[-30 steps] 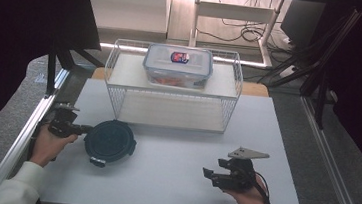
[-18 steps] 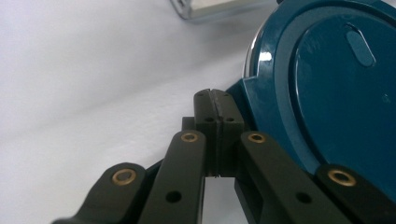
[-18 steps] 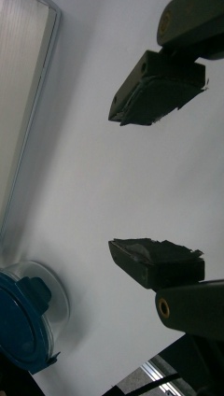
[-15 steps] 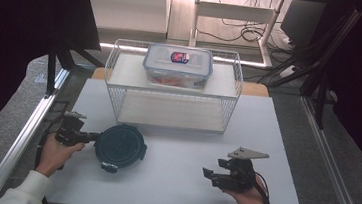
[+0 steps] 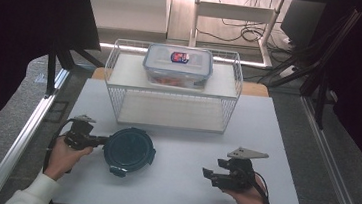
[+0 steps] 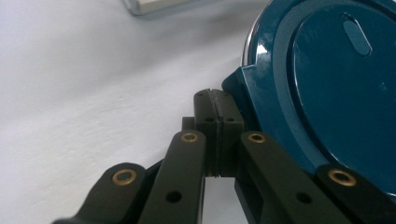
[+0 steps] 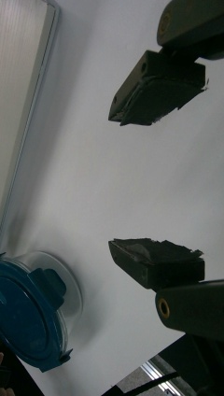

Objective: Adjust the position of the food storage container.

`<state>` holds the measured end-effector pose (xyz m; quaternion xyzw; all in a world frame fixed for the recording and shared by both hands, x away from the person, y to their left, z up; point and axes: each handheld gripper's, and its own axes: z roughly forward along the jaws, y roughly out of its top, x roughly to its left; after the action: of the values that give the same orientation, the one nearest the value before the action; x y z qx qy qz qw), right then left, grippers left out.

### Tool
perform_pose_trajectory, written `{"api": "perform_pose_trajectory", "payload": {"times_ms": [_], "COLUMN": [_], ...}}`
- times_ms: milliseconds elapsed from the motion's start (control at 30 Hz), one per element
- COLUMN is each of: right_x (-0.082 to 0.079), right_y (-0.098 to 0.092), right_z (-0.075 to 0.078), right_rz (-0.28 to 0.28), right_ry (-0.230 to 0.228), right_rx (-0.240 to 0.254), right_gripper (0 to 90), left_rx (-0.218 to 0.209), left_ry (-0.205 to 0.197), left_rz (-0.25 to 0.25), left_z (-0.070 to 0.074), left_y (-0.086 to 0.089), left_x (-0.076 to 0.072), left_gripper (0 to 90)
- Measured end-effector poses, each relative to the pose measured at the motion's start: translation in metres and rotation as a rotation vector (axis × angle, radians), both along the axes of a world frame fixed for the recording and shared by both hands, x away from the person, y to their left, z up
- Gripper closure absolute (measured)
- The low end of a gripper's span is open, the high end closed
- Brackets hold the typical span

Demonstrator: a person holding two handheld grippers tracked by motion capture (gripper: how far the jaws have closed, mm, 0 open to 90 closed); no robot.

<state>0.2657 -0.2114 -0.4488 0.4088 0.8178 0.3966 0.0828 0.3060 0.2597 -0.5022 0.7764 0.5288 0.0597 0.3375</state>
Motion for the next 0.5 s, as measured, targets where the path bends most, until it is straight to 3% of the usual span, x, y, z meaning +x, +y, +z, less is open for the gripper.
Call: {"api": "perform_pose_trajectory", "payload": {"times_ms": [500], "right_x": [0.0], "right_y": [0.0], "right_z": [0.0], "right_rz": [-0.001], "right_ry": [-0.003], "right_rx": [0.001], "right_gripper": [31.5], "left_rx": [-0.035], "left_ry": [0.008], "left_rz": [-0.043], "left_z": [-0.002], "left_y": [-0.022], "left_x": [-0.001], "left_gripper": [90.0]}}
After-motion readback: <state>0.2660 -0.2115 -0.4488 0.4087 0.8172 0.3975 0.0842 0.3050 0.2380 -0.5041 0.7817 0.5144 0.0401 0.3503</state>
